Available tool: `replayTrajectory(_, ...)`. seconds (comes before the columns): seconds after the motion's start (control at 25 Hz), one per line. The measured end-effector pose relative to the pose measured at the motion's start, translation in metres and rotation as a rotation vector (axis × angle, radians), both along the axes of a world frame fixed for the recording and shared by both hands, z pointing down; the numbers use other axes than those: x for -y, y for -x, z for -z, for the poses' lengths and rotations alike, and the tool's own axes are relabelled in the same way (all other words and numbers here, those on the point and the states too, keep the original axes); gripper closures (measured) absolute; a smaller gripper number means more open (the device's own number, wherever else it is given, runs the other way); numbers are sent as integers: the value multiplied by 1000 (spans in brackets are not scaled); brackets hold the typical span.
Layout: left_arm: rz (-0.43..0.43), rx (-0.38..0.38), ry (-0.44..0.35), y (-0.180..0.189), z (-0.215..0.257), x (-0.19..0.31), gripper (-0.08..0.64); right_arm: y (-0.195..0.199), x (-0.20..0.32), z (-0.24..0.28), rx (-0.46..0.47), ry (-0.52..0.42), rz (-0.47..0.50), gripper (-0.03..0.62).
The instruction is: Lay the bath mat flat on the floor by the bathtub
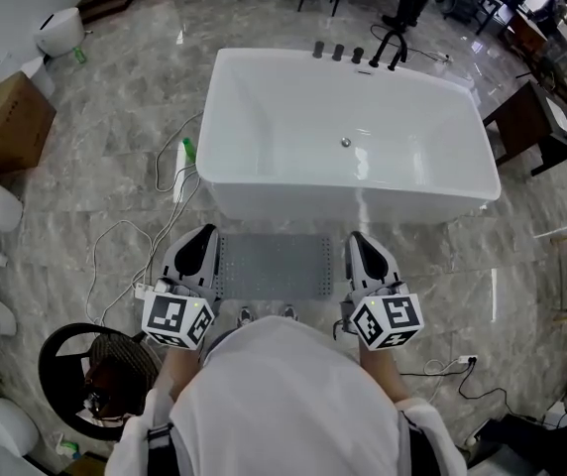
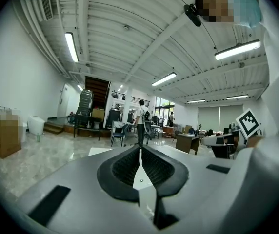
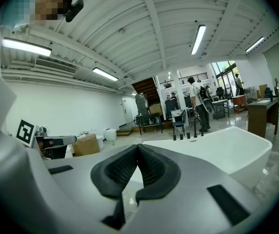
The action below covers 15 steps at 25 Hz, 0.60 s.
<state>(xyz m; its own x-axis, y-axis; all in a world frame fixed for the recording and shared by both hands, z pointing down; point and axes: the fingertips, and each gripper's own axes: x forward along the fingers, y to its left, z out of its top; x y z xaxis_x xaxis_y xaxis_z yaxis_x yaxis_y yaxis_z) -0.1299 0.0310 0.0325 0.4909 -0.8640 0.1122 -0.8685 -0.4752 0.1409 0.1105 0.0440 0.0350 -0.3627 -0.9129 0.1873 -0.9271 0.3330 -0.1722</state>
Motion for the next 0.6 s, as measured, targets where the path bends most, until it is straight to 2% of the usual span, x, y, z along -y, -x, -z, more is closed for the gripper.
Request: replayTrajectory(0.6,-10,-31,40,1,-11,-1,522,2,-3,-7,-16,22,11,563)
